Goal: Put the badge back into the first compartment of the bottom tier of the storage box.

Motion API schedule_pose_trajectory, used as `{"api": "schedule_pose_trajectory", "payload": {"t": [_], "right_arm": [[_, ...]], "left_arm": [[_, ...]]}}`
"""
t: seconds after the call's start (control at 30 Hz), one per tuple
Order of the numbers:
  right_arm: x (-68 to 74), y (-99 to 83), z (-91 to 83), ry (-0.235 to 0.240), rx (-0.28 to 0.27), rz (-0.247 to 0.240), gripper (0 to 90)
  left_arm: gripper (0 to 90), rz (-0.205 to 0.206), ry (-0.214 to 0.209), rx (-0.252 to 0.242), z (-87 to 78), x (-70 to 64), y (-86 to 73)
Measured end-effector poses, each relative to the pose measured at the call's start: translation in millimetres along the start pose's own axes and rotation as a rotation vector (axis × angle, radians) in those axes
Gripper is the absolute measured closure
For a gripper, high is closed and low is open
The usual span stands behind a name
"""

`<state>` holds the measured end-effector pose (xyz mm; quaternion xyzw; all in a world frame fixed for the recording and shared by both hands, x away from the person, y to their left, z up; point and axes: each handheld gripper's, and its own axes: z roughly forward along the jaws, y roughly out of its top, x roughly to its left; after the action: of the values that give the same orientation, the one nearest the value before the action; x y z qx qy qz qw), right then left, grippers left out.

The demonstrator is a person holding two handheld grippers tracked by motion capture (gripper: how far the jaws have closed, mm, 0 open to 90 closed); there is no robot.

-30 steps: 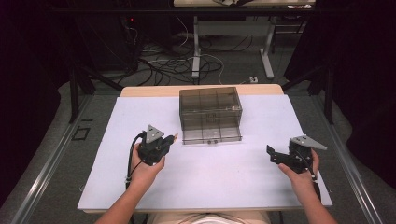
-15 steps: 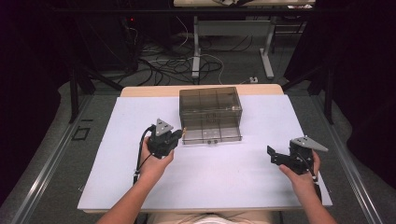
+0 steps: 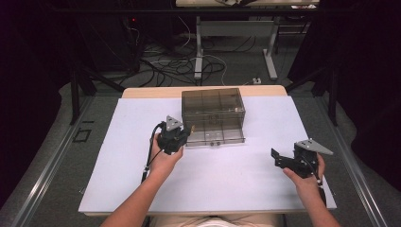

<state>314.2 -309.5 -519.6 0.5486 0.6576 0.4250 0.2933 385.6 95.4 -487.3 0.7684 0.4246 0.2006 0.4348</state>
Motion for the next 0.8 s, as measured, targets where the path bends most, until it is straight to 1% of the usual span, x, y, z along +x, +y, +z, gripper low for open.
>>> {"api": "schedule_pose_trajectory", "payload": {"t": [0.03, 0.07, 0.13, 0.17, 0.2, 0.23, 0.27, 0.3, 0.33, 0.37, 0.4, 0.43, 0.47, 0.5, 0.53, 0.57, 0.6, 0.67, 0.7, 0.73, 0.8], "right_arm": [[0.4, -0.2, -0.2, 0.001, 0.0, 0.004, 7.0], [0.5, -0.3, -0.7, 0.004, 0.005, 0.006, 7.0], [0.1, -0.5, -1.1, 0.003, 0.006, 0.006, 7.0], [-0.9, -0.6, -1.0, 0.003, 0.002, -0.005, 7.0], [-1.0, -0.2, -2.1, 0.0, 0.015, -0.006, 7.1], [-1.1, -0.3, -2.0, 0.001, 0.012, -0.006, 7.1], [-1.4, -0.7, -1.5, 0.002, 0.005, -0.008, 7.1], [-1.2, -0.9, -1.5, 0.001, 0.006, -0.005, 7.1], [-0.6, -1.0, -1.6, 0.0, 0.011, 0.003, 7.1], [-0.7, -1.1, -1.6, 0.0, 0.012, 0.003, 7.1], [-0.6, -1.1, -1.6, 0.001, 0.011, 0.003, 7.1], [-0.8, -1.1, -1.5, 0.0, 0.008, 0.0, 7.1], [-0.8, -1.0, -1.9, 0.003, 0.014, -0.001, 7.1], [0.0, -1.4, -1.1, 0.002, 0.004, 0.007, 7.1], [-0.6, -1.4, -1.4, 0.002, 0.012, 0.0, 7.2], [-0.4, -1.6, -0.7, 0.001, 0.005, 0.002, 7.2], [-1.0, -1.3, -1.0, 0.003, 0.008, -0.004, 7.3], [-1.0, -1.4, -0.5, 0.005, 0.005, -0.002, 7.4], [-0.9, -1.4, -0.5, 0.005, 0.005, -0.001, 7.4], [-1.1, -1.3, -1.1, 0.0, 0.009, -0.005, 7.4], [-1.2, -1.5, -1.2, 0.0, 0.009, -0.004, 7.4]], "left_arm": [[88.1, -0.005, -0.001, 0.002, 1.9, -0.7, 0.7], [88.1, 0.001, -0.001, 0.013, 3.1, -0.7, 1.9], [88.1, 0.005, 0.004, 0.016, 6.7, -1.6, 3.4], [88.1, 0.004, 0.005, 0.02, 8.3, -1.9, 4.2], [88.1, 0.004, 0.008, 0.018, 9.9, -2.0, 4.5], [88.1, 0.009, 0.012, 0.014, 11.6, -1.8, 4.7], [88.1, 0.003, 0.011, 0.026, 12.8, -1.9, 5.1], [88.1, 0.003, 0.019, 0.021, 15.2, -1.9, 4.8], [88.1, 0.007, 0.025, 0.025, 16.9, -1.4, 4.6], [88.1, 0.006, 0.023, 0.037, 18.0, -0.6, 4.5], [88.1, -0.002, 0.027, 0.038, 19.8, -0.5, 3.8], [88.1, 0.007, 0.028, 0.052, 20.9, 0.7, 3.5], [88.1, 0.005, 0.034, 0.058, 22.7, 1.0, 3.2], [88.1, 0.003, 0.039, 0.06, 24.9, 1.4, 2.5], [88.1, 0.0, 0.043, 0.067, 26.7, 1.8, 2.1], [88.0, -0.005, 0.045, 0.082, 27.9, 2.1, 2.2], [88.0, -0.005, 0.048, 0.079, 30.2, 2.5, 1.5], [88.0, -0.004, 0.055, 0.099, 32.3, 3.1, 1.6], [88.0, -0.013, 0.055, 0.087, 34.5, 2.6, 0.7], [88.0, -0.011, 0.063, 0.094, 35.4, 2.5, 0.6], [88.0, -0.014, 0.067, 0.101, 37.2, 2.3, -0.1]]}}
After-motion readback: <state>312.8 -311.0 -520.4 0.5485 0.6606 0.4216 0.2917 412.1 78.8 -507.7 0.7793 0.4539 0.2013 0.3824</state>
